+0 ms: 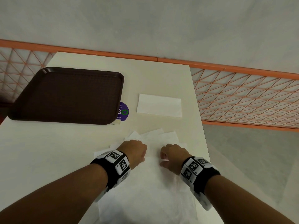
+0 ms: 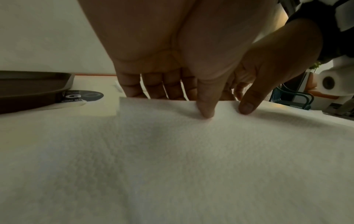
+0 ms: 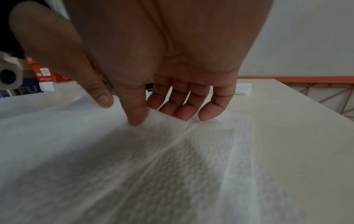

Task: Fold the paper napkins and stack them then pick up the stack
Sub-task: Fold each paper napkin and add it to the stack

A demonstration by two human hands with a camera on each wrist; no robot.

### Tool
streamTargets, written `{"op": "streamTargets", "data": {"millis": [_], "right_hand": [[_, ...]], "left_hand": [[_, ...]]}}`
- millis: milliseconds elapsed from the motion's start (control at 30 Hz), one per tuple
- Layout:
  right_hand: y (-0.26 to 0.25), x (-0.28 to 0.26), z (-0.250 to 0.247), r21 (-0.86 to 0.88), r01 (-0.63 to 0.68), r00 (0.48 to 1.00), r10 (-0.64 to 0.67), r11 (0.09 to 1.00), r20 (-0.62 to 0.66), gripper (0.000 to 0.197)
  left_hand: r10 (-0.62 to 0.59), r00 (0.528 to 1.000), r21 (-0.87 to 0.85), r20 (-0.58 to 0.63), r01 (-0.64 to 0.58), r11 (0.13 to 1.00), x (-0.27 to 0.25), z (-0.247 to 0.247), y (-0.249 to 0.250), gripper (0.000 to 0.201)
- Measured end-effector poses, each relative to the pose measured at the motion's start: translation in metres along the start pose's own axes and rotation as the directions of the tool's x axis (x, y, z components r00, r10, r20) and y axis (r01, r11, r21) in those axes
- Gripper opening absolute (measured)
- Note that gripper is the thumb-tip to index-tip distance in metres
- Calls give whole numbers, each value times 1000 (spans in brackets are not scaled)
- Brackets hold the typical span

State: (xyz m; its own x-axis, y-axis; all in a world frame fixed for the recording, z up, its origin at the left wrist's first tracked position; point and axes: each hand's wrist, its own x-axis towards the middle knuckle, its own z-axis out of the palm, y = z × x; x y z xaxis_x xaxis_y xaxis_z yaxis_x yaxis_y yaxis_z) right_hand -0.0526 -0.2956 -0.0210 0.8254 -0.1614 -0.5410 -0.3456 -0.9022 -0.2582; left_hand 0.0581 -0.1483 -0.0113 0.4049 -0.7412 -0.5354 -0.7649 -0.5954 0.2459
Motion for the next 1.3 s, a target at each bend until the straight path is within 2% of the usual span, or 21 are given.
{"op": "streamTargets", "data": {"millis": [67,200,267,467,633,733,800,867,967,1033,1067,1133,1200,1267,1300], "right_hand": [[2,-1,-1,57,-8,1000,8,998,-12,12],[4,-3,-4,252,6,999,6,968,-47,12],[2,-4,-5,292,38,997,-19,956,-70,13],[-1,-5,-5,197,26,998,-14,980,-61,15],[17,-11,1,219,-38,997,50,975,-54,14],[27,-16,7,260,-70,994,90,963,-62,7],[31,-18,10,282,-92,991,115,955,-67,11],[33,-18,15,290,-113,987,142,950,-79,13],[32,-17,20,265,-142,979,174,954,-102,14],[27,-15,19,230,-157,974,189,961,-127,17],[25,-14,19,187,-152,972,181,970,-152,20],[19,-13,20,55,-134,960,143,990,-241,29],[11,-16,22,-44,-103,932,81,994,-353,38],[-3,-23,28,-60,-32,943,10,998,-333,49],[-9,-28,33,-69,7,960,-26,998,-280,54]], "left_hand": [[8,1000,-72,-10,-9,997,-3,-2,-4,16],[14,999,-251,-48,-26,968,-9,-6,-8,14],[23,999,-287,-47,-36,957,-9,-7,-6,17],[36,999,-233,-23,-40,972,-9,-5,-5,26],[-44,998,-274,52,56,960,-14,6,-31,19],[-108,994,-376,6,102,921,-14,14,-42,14],[-155,988,-410,-16,134,902,-12,18,-45,25],[-184,983,-380,-22,162,911,-10,20,-45,34],[-211,977,-264,-26,197,944,-12,21,-41,31],[-240,966,-189,-100,218,957,-14,17,-35,17],[-243,956,-143,-167,220,965,-15,16,-32,19],[-165,938,-24,-304,165,986,-14,20,-24,40],[22,943,9,-332,-20,1000,-14,29,-8,60],[166,964,48,-208,-160,986,-16,42,7,59],[179,976,66,-125,-172,983,-16,48,12,57]]}}
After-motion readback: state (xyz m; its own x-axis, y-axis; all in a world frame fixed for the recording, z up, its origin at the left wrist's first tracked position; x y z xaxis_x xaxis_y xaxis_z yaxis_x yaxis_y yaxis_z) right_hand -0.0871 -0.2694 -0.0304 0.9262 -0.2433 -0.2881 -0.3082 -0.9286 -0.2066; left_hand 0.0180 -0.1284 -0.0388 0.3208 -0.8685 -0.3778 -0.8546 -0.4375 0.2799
